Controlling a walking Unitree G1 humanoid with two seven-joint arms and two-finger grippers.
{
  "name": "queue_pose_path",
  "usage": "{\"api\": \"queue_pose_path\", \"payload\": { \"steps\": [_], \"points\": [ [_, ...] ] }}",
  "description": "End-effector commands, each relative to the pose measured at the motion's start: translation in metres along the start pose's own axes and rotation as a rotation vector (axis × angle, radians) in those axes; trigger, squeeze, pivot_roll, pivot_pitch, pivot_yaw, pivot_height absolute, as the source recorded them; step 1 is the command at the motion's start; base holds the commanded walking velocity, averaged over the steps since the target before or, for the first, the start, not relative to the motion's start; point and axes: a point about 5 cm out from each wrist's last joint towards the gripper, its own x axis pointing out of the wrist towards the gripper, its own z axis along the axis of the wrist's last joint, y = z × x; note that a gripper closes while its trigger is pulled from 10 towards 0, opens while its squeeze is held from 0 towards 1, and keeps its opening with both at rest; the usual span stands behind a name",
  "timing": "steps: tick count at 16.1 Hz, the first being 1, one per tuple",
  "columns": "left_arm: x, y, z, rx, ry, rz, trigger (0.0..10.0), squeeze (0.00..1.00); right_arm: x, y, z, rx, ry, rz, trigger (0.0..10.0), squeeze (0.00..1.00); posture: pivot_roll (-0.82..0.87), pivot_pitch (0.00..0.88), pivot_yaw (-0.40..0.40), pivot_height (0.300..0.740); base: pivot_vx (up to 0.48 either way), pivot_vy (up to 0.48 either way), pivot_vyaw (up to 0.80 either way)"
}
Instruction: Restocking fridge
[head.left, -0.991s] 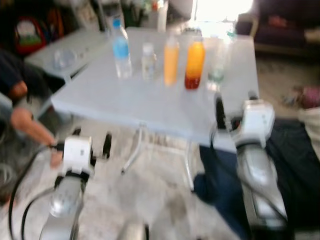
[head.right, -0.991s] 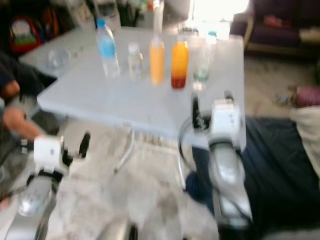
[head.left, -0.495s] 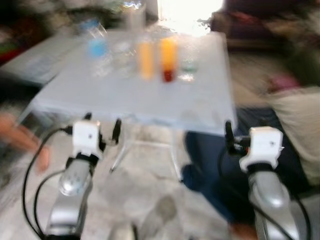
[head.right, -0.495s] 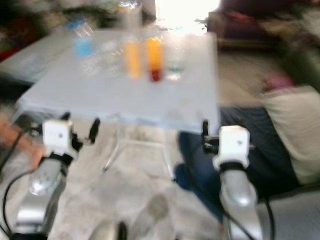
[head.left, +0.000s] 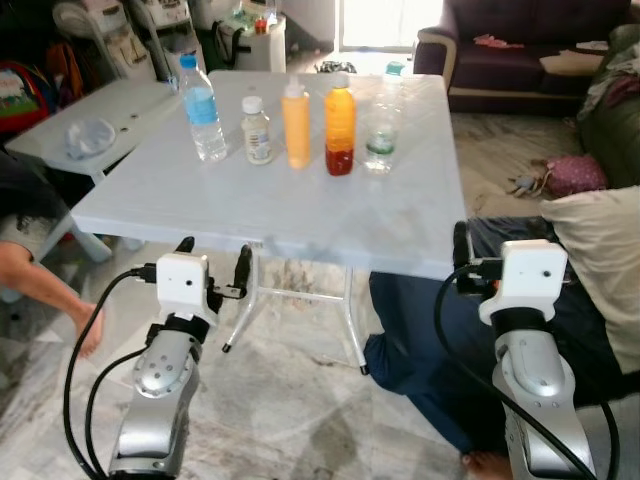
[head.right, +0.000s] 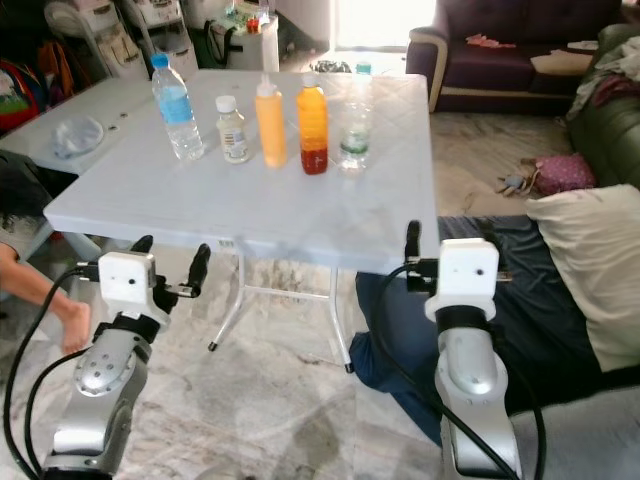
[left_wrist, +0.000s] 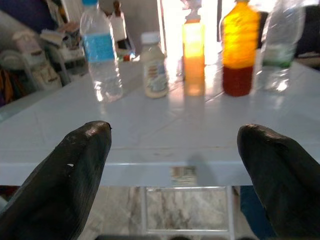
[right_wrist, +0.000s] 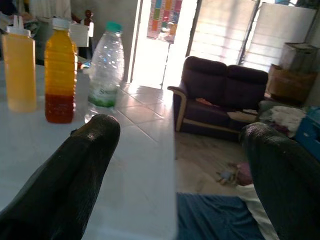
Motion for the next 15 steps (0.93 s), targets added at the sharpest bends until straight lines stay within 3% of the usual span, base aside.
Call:
{"api": "queue_pose_path", "payload": {
  "steps": [1, 11, 15],
  "points": [
    [0.0, 0.003, -0.002, 0.003, 0.0, 0.009, 10.0, 0.0, 0.002, 0.007, 0.003, 0.001, -0.026, 0.033, 10.0, 0.0, -0.03, 0.0, 0.051, 0.74, 0.48, 0.0, 0.0],
    [0.008, -0.001, -0.001, -0.005, -0.017, 0.008, 10.0, 0.0, 0.004, 0.017, 0.011, -0.024, -0.076, 0.12, 10.0, 0.0, -0.04, 0.0, 0.041, 0.74, 0.471, 0.0, 0.09],
    [0.008, 0.002, 0.0, 0.015, -0.017, 0.044, 10.0, 0.0, 0.008, 0.022, 0.016, -0.01, -0.1, 0.161, 10.0, 0.0, -0.03, 0.0, 0.038, 0.74, 0.166, 0.0, 0.48]
  ]
}}
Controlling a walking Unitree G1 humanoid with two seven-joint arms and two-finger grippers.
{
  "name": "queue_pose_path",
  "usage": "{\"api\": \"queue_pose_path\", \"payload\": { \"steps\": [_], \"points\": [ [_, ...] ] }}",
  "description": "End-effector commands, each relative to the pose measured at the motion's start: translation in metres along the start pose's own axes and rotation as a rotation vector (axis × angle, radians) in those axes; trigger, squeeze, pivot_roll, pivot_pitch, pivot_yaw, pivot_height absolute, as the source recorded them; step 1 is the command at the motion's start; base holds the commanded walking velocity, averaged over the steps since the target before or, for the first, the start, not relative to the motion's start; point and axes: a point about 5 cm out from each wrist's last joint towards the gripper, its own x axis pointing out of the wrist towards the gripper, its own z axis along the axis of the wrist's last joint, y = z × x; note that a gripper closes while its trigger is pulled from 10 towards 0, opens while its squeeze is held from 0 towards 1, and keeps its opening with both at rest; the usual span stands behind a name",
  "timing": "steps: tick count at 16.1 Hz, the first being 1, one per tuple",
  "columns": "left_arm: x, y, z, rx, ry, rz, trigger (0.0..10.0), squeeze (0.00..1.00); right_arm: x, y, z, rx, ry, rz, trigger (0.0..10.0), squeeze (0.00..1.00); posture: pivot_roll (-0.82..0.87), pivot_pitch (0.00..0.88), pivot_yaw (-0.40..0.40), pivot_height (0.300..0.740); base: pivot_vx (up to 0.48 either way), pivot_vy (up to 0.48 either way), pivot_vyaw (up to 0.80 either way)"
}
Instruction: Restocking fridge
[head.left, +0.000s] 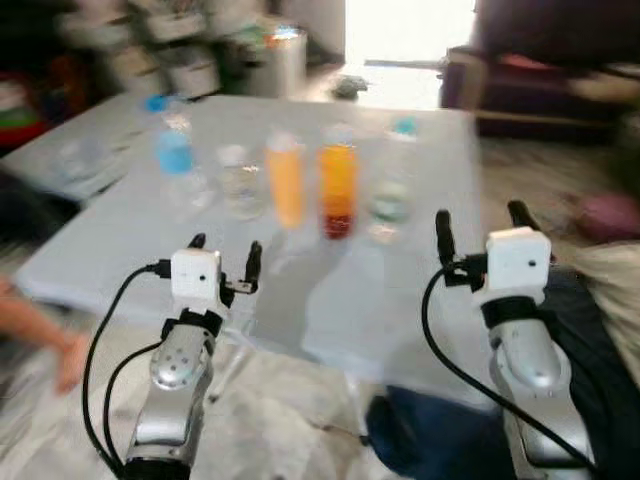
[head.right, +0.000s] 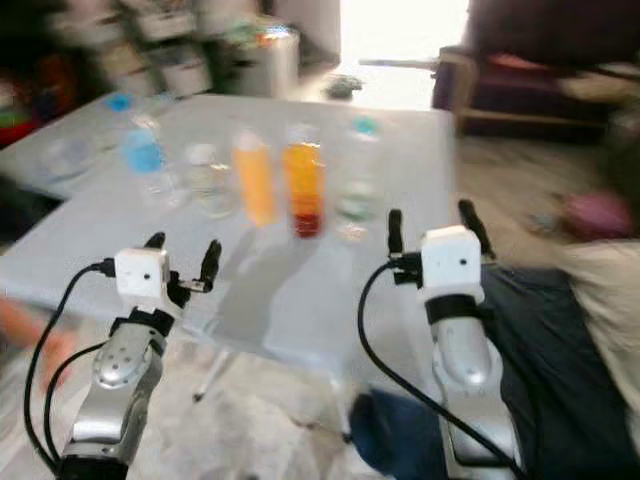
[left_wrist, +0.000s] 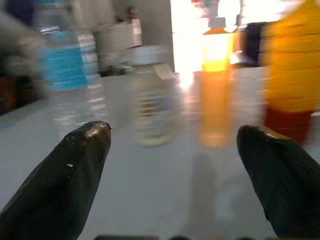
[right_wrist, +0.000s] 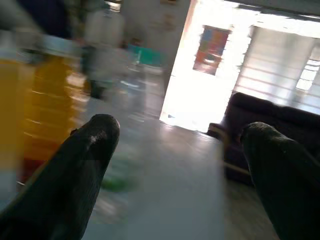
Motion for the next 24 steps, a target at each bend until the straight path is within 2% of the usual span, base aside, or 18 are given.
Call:
{"api": "queue_pose_path", "payload": {
  "steps": [1, 4, 7, 8, 11, 16, 20, 24],
  "points": [
    [-0.002, 0.013, 0.002, 0.019, -0.002, 0.049, 10.0, 0.0, 0.003, 0.008, 0.006, 0.022, -0.024, 0.038, 10.0, 0.0, -0.02, 0.0, 0.036, 0.74, 0.0, 0.0, 0.76],
    [-0.008, 0.012, 0.0, 0.024, 0.01, 0.05, 10.0, 0.0, 0.004, 0.004, 0.006, 0.024, -0.022, 0.018, 10.0, 0.0, -0.02, 0.0, 0.033, 0.74, 0.0, 0.0, 0.25],
    [-0.012, 0.012, -0.001, 0.029, 0.02, 0.047, 10.0, 0.0, 0.017, -0.017, 0.003, -0.039, -0.013, -0.069, 10.0, 0.0, 0.0, 0.0, 0.035, 0.74, 0.0, 0.0, 0.0],
    [-0.013, 0.014, 0.0, 0.034, 0.021, 0.045, 10.0, 0.0, 0.025, -0.029, 0.004, -0.072, -0.018, -0.118, 10.0, 0.0, 0.01, 0.0, 0.036, 0.74, 0.0, 0.0, 0.0],
    [-0.015, 0.016, 0.002, 0.046, 0.024, 0.046, 10.0, 0.0, 0.04, -0.038, 0.009, -0.07, -0.051, -0.12, 10.0, 0.0, 0.03, 0.0, 0.048, 0.74, 0.0, 0.0, 0.0],
    [-0.019, 0.023, 0.003, 0.087, 0.035, 0.03, 10.0, 0.0, 0.062, -0.045, 0.019, -0.056, -0.099, -0.059, 10.0, 0.0, 0.04, 0.0, 0.058, 0.74, 0.0, 0.0, 0.0],
    [-0.019, 0.021, 0.005, 0.095, 0.035, 0.017, 10.0, 0.0, 0.076, -0.046, 0.023, -0.042, -0.122, -0.038, 10.0, 0.0, 0.06, 0.0, 0.062, 0.74, 0.0, 0.0, 0.0],
    [-0.02, 0.023, 0.005, 0.108, 0.044, 0.009, 10.0, 0.0, 0.092, -0.049, 0.024, 0.026, -0.108, -0.025, 10.0, 0.0, 0.08, 0.0, 0.066, 0.74, 0.0, 0.0, 0.0]
  ]
}}
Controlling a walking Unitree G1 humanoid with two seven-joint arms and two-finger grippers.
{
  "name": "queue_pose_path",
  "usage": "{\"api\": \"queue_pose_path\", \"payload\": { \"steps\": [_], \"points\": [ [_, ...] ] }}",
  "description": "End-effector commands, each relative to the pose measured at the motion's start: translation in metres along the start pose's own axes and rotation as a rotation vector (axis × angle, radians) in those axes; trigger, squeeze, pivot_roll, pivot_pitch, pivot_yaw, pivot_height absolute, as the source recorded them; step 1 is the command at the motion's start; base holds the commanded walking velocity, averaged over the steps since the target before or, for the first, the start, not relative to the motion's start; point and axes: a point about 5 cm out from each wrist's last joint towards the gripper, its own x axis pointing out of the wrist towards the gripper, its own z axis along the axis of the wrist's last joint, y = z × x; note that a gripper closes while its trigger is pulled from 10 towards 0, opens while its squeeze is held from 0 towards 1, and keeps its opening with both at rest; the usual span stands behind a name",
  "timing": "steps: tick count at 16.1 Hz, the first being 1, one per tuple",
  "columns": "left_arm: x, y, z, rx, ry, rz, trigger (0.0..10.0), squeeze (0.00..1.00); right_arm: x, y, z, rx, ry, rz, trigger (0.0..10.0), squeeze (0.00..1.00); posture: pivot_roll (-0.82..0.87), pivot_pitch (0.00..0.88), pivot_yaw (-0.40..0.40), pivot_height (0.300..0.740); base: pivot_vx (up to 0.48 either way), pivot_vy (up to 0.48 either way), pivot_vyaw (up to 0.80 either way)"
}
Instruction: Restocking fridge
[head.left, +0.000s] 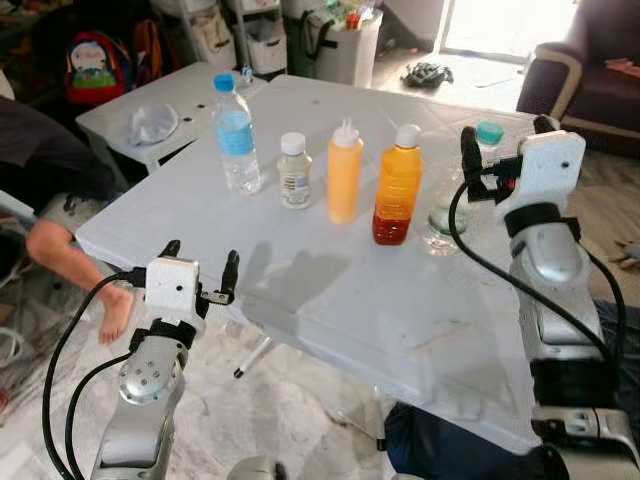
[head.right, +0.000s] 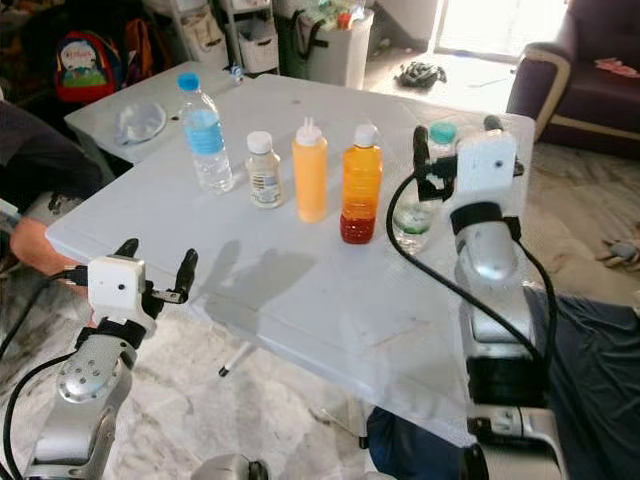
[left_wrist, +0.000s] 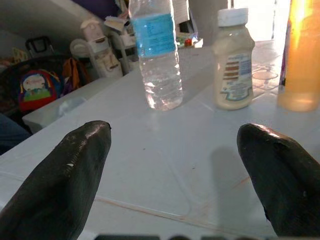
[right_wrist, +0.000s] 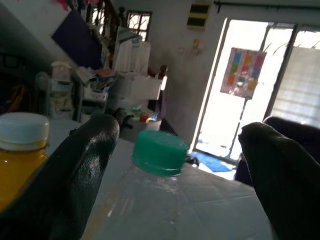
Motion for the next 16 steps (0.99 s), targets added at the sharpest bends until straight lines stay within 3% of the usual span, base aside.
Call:
{"api": "queue_pose_path", "payload": {
  "steps": [1, 2, 3, 9, 16],
  "points": [
    [-0.001, 0.003, 0.002, 0.022, 0.004, -0.006, 10.0, 0.0, 0.007, 0.0, 0.002, 0.033, 0.002, 0.021, 9.5, 0.0, 0.08, 0.0, 0.067, 0.74, 0.0, 0.0, 0.0],
    [-0.002, 0.002, 0.002, 0.023, 0.005, -0.008, 10.0, 0.0, 0.008, 0.001, 0.001, 0.058, 0.01, 0.029, 6.5, 0.0, 0.08, 0.0, 0.066, 0.74, 0.0, 0.0, 0.0],
    [-0.002, 0.002, 0.003, 0.025, 0.006, -0.012, 10.0, 0.0, 0.01, 0.002, 0.002, 0.073, 0.014, 0.035, 0.0, 0.0, 0.09, 0.0, 0.067, 0.74, 0.0, 0.0, 0.0],
    [-0.005, 0.001, 0.001, 0.021, 0.02, -0.007, 10.0, 0.0, 0.01, 0.007, -0.003, 0.092, 0.048, 0.055, 0.0, 0.0, 0.09, 0.004, 0.069, 0.74, 0.0, 0.0, 0.0],
    [-0.003, -0.003, 0.0, 0.013, 0.031, -0.028, 10.0, 0.0, 0.008, 0.001, -0.011, 0.111, 0.126, 0.003, 0.4, 0.0, 0.08, 0.0, 0.071, 0.74, 0.0, 0.0, 0.0]
  ]
}}
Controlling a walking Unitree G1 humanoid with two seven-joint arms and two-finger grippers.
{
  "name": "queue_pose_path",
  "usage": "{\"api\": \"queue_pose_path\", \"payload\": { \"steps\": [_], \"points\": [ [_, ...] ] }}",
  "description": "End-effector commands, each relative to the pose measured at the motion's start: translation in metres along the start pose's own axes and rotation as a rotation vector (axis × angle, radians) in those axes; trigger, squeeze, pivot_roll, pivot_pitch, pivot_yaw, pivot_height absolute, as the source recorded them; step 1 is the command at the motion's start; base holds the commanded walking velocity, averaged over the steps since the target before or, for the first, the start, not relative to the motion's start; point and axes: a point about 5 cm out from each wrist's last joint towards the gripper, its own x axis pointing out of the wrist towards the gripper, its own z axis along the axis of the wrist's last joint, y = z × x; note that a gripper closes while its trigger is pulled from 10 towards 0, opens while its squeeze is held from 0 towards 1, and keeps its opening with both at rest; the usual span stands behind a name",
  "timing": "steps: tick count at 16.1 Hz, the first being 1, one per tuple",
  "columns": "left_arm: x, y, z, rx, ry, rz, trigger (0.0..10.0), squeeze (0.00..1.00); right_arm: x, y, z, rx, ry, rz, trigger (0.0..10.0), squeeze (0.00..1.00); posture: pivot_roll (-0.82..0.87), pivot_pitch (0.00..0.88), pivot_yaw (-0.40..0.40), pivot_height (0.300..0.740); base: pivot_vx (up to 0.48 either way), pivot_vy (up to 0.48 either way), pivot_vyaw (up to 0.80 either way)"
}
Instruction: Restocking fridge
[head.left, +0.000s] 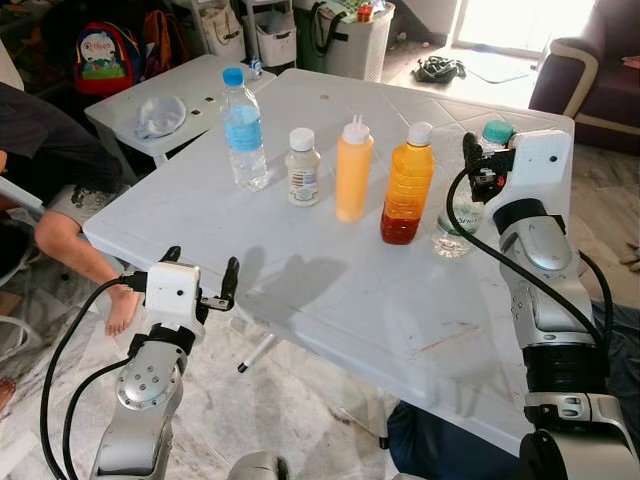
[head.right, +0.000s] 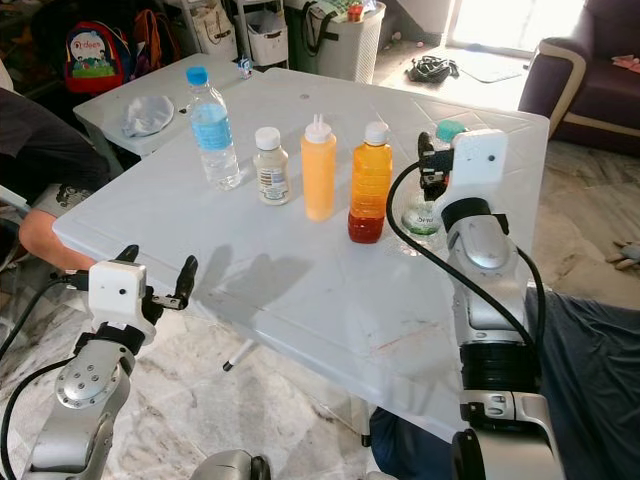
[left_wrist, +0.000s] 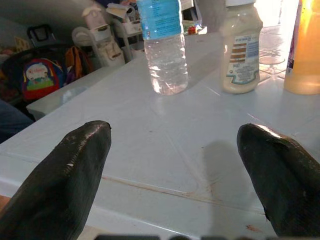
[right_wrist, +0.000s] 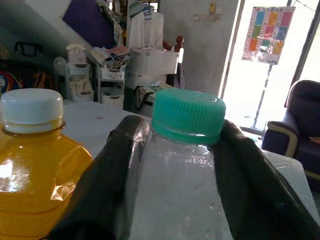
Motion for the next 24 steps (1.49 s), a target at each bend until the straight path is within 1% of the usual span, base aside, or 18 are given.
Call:
{"api": "queue_pose_path", "payload": {
  "steps": [1, 2, 4, 6, 7, 9, 10, 11, 12, 13, 16, 18, 19, 21, 23, 24],
  "points": [
    [0.002, -0.001, 0.002, 0.006, 0.001, -0.017, 10.0, 0.0, 0.001, -0.003, -0.003, 0.0, 0.031, -0.002, 0.7, 0.0, 0.08, 0.0, 0.072, 0.74, 0.0, 0.0, 0.0],
    [0.002, -0.001, 0.002, 0.005, 0.002, -0.018, 10.0, 0.0, 0.002, -0.003, -0.004, -0.002, 0.039, 0.001, 0.5, 0.0, 0.08, 0.0, 0.071, 0.74, 0.0, 0.0, 0.0],
    [0.002, -0.001, 0.002, 0.004, 0.004, -0.021, 10.0, 0.0, 0.005, -0.006, -0.001, -0.012, 0.04, 0.002, 0.4, 0.0, 0.08, 0.0, 0.072, 0.74, 0.0, 0.0, 0.0],
    [0.002, -0.002, 0.001, 0.003, 0.006, -0.024, 10.0, 0.0, 0.004, -0.008, 0.002, -0.018, 0.042, -0.003, 0.4, 0.0, 0.08, 0.0, 0.073, 0.74, 0.0, 0.0, 0.0],
    [0.003, -0.003, 0.001, 0.0, 0.008, -0.026, 10.0, 0.0, 0.0, -0.009, 0.005, -0.028, 0.04, -0.043, 0.0, 0.0, 0.07, 0.002, 0.076, 0.74, 0.0, 0.0, 0.0],
    [0.004, -0.004, 0.0, -0.005, 0.02, -0.017, 10.0, 0.0, -0.007, -0.012, 0.01, -0.044, 0.011, -0.108, 0.0, 0.0, 0.04, 0.01, 0.079, 0.74, 0.0, 0.0, 0.0],
    [0.007, -0.003, -0.006, -0.022, 0.069, 0.03, 10.0, 0.0, -0.02, -0.01, 0.018, -0.06, -0.041, -0.173, 0.0, 0.0, 0.02, 0.015, 0.088, 0.74, 0.0, 0.0, 0.0],
    [0.008, -0.005, -0.007, -0.034, 0.075, 0.027, 10.0, 0.0, -0.028, -0.008, 0.021, -0.069, -0.067, -0.205, 0.9, 0.0, 0.0, 0.017, 0.093, 0.74, 0.0, 0.0, 0.0],
    [0.009, -0.005, -0.007, -0.036, 0.071, 0.021, 10.0, 0.0, -0.032, -0.007, 0.022, -0.082, -0.073, -0.217, 4.1, 0.0, 0.0, 0.019, 0.096, 0.74, 0.0, 0.0, 0.0],
    [0.013, -0.007, -0.006, -0.037, 0.061, 0.004, 10.0, 0.0, -0.047, -0.001, 0.022, -0.119, -0.083, -0.242, 10.0, 0.0, -0.02, 0.012, 0.103, 0.74, 0.0, 0.0, 0.0],
    [0.02, -0.01, -0.005, -0.043, 0.055, -0.006, 10.0, 0.0, -0.054, 0.003, 0.02, -0.113, -0.055, -0.253, 10.0, 0.0, -0.04, 0.002, 0.104, 0.74, 0.0, 0.0, 0.0],
    [0.023, -0.012, -0.004, -0.047, 0.053, -0.008, 10.0, 0.0, -0.055, 0.007, 0.022, -0.114, -0.058, -0.241, 10.0, 0.0, -0.05, 0.0, 0.104, 0.74, -0.249, 0.0, 0.0],
    [0.024, -0.014, -0.006, -0.05, 0.055, -0.01, 10.0, 0.0, -0.055, 0.011, 0.026, -0.106, -0.068, -0.221, 10.0, 0.0, -0.07, 0.0, 0.103, 0.74, -0.259, 0.0, 0.0],
    [0.027, -0.015, -0.006, -0.054, 0.053, -0.011, 10.0, 0.0, -0.056, 0.011, 0.028, -0.111, -0.07, -0.218, 10.0, 0.0, -0.07, 0.0, 0.097, 0.74, -0.27, 0.0, 0.0],
    [0.029, -0.015, -0.005, -0.054, 0.047, -0.009, 10.0, 0.0, -0.058, 0.013, 0.026, -0.104, -0.058, -0.215, 10.0, 0.0, -0.05, 0.0, 0.097, 0.74, -0.309, 0.0, 0.0],
    [0.03, -0.011, -0.004, -0.055, 0.045, 0.0, 10.0, 0.0, -0.058, 0.016, 0.023, -0.091, -0.046, -0.203, 10.0, 0.0, -0.06, 0.0, 0.103, 0.74, -0.311, 0.0, 0.0]
  ]
}}
